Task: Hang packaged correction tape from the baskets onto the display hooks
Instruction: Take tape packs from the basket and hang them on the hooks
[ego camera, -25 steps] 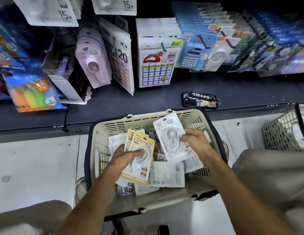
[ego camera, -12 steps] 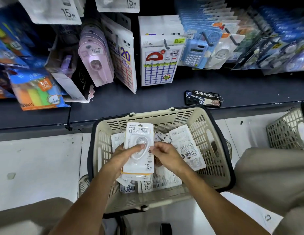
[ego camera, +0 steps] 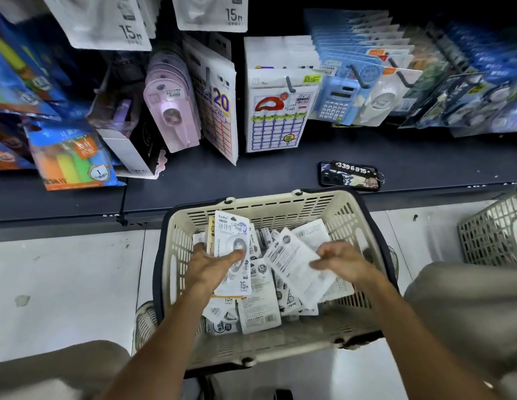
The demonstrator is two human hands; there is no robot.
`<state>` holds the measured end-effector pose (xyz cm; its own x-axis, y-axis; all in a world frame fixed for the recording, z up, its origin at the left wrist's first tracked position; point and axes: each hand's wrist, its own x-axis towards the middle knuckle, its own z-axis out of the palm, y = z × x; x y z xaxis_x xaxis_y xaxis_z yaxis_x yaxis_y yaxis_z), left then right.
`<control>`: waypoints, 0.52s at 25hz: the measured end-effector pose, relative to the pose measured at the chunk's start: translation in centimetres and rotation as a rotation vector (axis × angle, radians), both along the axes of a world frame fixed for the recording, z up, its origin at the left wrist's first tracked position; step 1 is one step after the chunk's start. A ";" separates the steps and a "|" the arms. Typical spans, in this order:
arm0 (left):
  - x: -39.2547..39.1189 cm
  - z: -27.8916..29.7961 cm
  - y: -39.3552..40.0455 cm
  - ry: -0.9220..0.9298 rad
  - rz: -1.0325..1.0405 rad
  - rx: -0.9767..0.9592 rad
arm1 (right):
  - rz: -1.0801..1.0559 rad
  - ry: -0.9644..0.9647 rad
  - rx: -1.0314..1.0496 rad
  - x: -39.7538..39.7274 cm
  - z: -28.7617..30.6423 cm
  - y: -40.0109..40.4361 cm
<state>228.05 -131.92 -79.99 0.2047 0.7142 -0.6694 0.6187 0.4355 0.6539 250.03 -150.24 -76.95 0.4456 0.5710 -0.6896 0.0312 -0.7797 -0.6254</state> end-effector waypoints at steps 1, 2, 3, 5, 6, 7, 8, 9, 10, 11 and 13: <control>0.2 0.1 0.0 0.000 -0.001 -0.007 | -0.125 0.022 0.128 0.5 1.4 0.2; 0.5 0.5 -0.1 -0.015 -0.009 -0.022 | -0.179 0.045 0.249 0.4 2.7 0.7; 0.8 0.7 -0.1 -0.059 -0.015 -0.045 | -0.170 0.040 0.344 -0.3 3.9 1.7; 1.3 1.7 -0.3 -0.179 -0.022 -0.075 | -0.095 0.013 0.501 -2.8 5.5 3.7; 1.4 2.2 -0.3 -0.242 0.001 -0.080 | -0.095 0.035 0.583 -4.0 6.0 4.4; 1.4 2.6 -0.4 -0.290 0.038 -0.096 | -0.108 0.065 0.655 -4.7 6.6 4.9; 1.4 3.2 -0.5 -0.314 0.070 -0.113 | -0.097 0.106 0.719 -5.3 7.0 5.2; 1.5 3.6 -0.6 -0.314 0.078 -0.118 | -0.052 0.116 0.741 -5.8 7.5 5.5; 1.6 3.9 -0.7 -0.315 0.067 -0.105 | 0.012 0.086 0.746 -6.4 8.0 5.7; 1.7 4.3 -0.8 -0.327 0.050 -0.075 | 0.066 -0.004 0.736 -6.8 8.2 5.8; 2.1 5.8 -1.0 -0.374 0.025 -0.036 | 0.018 -0.165 0.702 -7.9 8.8 6.1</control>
